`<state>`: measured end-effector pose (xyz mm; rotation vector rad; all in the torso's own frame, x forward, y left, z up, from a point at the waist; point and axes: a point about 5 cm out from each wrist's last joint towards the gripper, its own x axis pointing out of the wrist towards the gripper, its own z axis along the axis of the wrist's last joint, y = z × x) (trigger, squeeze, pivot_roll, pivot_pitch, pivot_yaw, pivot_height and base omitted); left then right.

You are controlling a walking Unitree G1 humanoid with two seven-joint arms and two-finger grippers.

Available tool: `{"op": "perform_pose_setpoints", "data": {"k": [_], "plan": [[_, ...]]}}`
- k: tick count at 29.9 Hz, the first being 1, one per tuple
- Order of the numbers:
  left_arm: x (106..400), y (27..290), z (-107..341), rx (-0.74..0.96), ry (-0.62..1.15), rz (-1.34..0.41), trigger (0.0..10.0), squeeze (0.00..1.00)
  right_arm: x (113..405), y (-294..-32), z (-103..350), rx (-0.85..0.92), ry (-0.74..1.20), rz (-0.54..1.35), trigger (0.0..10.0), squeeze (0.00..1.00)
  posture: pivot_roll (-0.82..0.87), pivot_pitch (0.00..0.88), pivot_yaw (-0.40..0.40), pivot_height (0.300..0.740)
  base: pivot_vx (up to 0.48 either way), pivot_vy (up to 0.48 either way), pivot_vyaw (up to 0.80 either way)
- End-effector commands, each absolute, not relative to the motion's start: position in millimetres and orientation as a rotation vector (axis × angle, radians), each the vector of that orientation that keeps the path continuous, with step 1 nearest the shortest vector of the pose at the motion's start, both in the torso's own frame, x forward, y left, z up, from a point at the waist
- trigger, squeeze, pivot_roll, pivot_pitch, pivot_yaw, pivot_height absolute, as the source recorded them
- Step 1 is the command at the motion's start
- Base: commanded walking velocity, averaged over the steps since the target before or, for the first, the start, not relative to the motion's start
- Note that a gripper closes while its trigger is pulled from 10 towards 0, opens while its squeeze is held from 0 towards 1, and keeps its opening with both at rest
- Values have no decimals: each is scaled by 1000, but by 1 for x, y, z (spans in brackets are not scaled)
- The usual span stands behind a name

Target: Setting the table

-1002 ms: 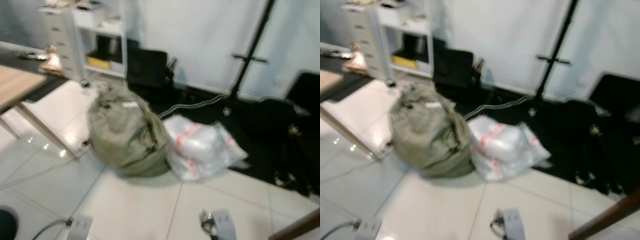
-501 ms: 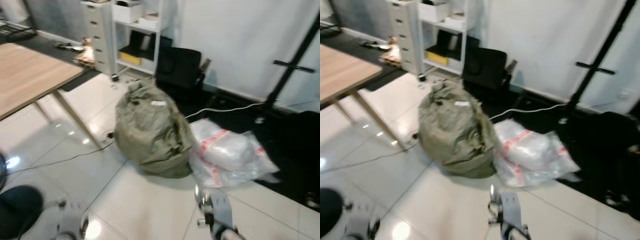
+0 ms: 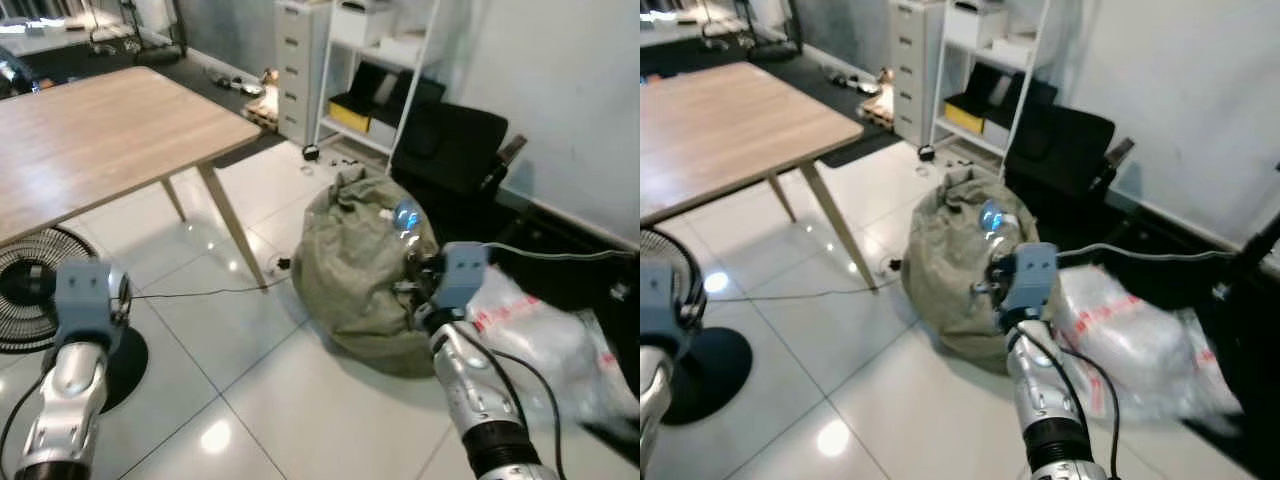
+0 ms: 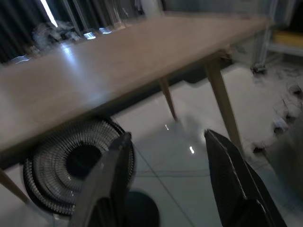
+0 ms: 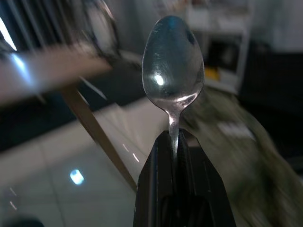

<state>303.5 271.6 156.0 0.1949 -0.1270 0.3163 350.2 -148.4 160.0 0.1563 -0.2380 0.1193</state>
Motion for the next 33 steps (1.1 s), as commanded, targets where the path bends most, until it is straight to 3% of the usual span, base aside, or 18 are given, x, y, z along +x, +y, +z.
{"op": "perform_pose_setpoints", "data": {"k": [1, 10, 24, 33], "plan": [[302, 270, 156, 183, -118, 323, 10000, 0, 349, -146, 166, 177, -250, 121, 10000, 0, 42, 0, 23, 740, 0, 0, 738], [300, 248, 183, 166, -166, 288, 10000, 0, 340, -142, 197, 197, -329, 120, 10000, 0, 41, 0, 24, 740, 0, 0, 744], [297, 239, 186, 144, -145, 263, 10000, 0, 324, -145, 171, 136, -227, 162, 10000, 0, 35, 0, 30, 740, 0, 0, 741], [304, 240, 193, 142, -157, 308, 10000, 0, 325, -137, 179, 182, -241, 203, 10000, 0, 37, 0, 28, 740, 442, 0, 0]]}}
